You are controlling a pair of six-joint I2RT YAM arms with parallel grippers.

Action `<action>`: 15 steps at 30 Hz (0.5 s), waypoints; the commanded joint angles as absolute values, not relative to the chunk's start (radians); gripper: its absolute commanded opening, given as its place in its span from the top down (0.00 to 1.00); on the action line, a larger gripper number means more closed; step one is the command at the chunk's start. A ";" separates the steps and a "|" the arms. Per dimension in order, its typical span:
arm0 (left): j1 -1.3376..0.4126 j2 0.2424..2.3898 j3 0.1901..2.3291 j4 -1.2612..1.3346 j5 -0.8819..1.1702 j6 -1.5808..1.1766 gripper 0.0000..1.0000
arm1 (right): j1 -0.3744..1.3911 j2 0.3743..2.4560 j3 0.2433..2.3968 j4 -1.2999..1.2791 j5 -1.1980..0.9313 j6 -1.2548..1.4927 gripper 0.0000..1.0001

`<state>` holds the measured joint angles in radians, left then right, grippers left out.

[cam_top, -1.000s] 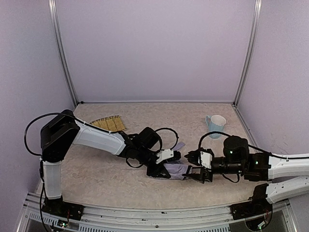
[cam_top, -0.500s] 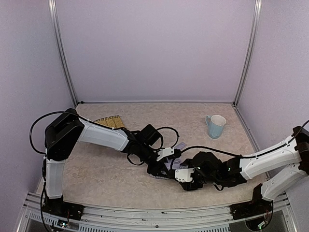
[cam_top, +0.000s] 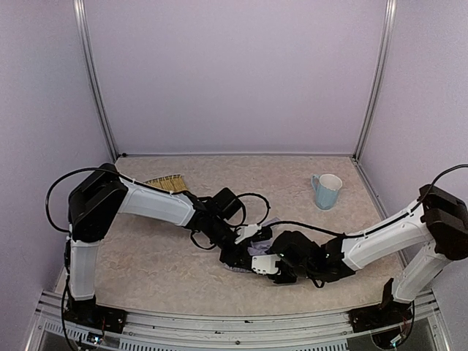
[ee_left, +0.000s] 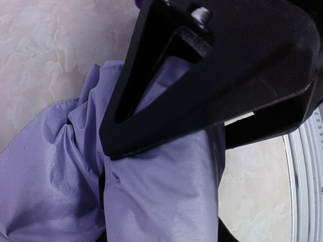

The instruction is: Put away the umbrella

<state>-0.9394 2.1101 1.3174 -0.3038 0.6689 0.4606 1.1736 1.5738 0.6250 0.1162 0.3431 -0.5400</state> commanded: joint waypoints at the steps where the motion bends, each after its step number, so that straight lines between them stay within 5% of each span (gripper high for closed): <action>1: -0.968 2.213 1.227 -0.611 0.690 0.532 0.72 | 1.177 1.671 0.649 -0.018 0.290 -0.540 0.67; 4: -0.966 2.184 1.206 -0.583 0.704 0.545 0.63 | 1.177 1.703 0.678 -0.085 0.260 -0.515 0.76; 8: -0.940 2.105 1.155 -0.429 0.640 0.449 0.37 | 1.177 1.696 0.694 -0.143 0.198 -0.503 0.85; 15: -0.889 1.879 1.007 -0.137 0.624 0.383 0.24 | 1.177 1.729 0.720 -0.245 0.144 -0.477 0.93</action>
